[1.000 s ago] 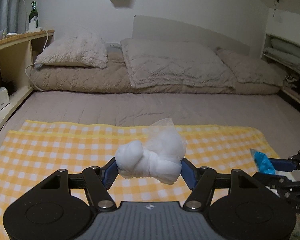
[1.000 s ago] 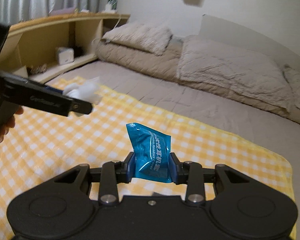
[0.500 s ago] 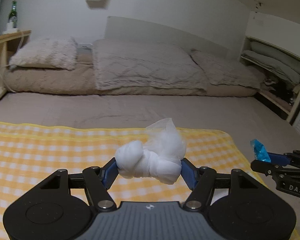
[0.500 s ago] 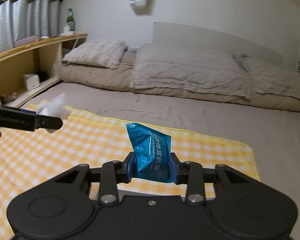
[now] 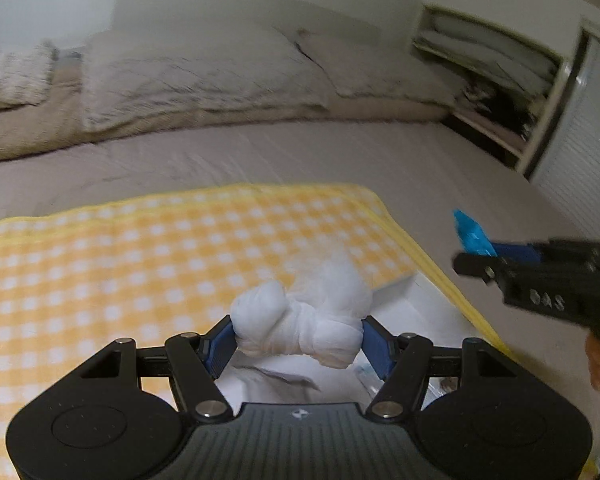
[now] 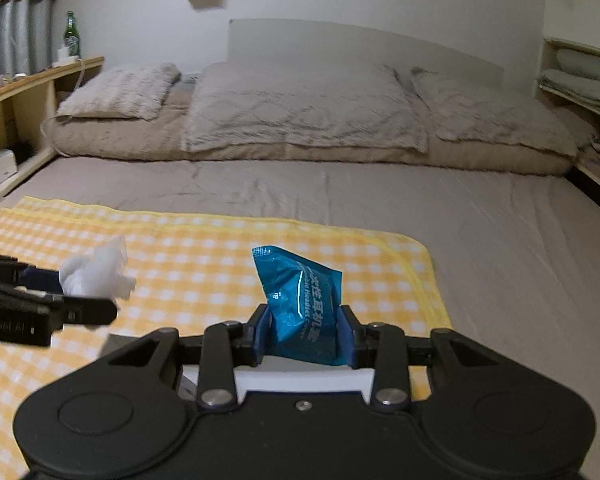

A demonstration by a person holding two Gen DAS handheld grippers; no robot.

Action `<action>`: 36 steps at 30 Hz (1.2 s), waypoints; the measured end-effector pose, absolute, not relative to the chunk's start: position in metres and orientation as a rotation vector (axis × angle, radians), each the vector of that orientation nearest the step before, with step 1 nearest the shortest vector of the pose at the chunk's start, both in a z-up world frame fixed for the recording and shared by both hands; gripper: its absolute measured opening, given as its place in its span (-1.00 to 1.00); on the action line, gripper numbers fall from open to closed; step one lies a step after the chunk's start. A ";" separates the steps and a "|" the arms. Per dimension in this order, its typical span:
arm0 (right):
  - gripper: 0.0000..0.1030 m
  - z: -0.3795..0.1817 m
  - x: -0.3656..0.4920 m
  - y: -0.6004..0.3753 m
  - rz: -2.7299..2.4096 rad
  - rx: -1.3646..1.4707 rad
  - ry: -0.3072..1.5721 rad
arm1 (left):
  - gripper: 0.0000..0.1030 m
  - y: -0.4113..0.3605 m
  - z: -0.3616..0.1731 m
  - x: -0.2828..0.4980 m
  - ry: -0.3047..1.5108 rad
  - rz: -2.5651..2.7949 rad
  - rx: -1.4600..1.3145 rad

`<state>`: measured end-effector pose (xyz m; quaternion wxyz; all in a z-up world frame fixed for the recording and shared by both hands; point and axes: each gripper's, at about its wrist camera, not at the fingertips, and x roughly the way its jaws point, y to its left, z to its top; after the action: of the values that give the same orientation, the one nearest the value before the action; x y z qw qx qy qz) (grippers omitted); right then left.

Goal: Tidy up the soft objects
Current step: 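Carry the cotton wad and blue packet over the white box, then lower both items into the box and open both tools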

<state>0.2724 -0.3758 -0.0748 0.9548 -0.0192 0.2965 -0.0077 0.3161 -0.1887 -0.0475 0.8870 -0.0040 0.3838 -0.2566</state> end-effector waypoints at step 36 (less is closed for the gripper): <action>-0.20 -0.161 0.319 -0.406 -0.075 -0.084 0.870 | 0.85 -0.260 -0.148 0.320 0.882 -0.701 0.231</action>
<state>0.3188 -0.4057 -0.1609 0.9054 -0.0407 0.4210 -0.0365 0.3202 -0.2603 -0.1481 0.8392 0.1093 0.4172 -0.3313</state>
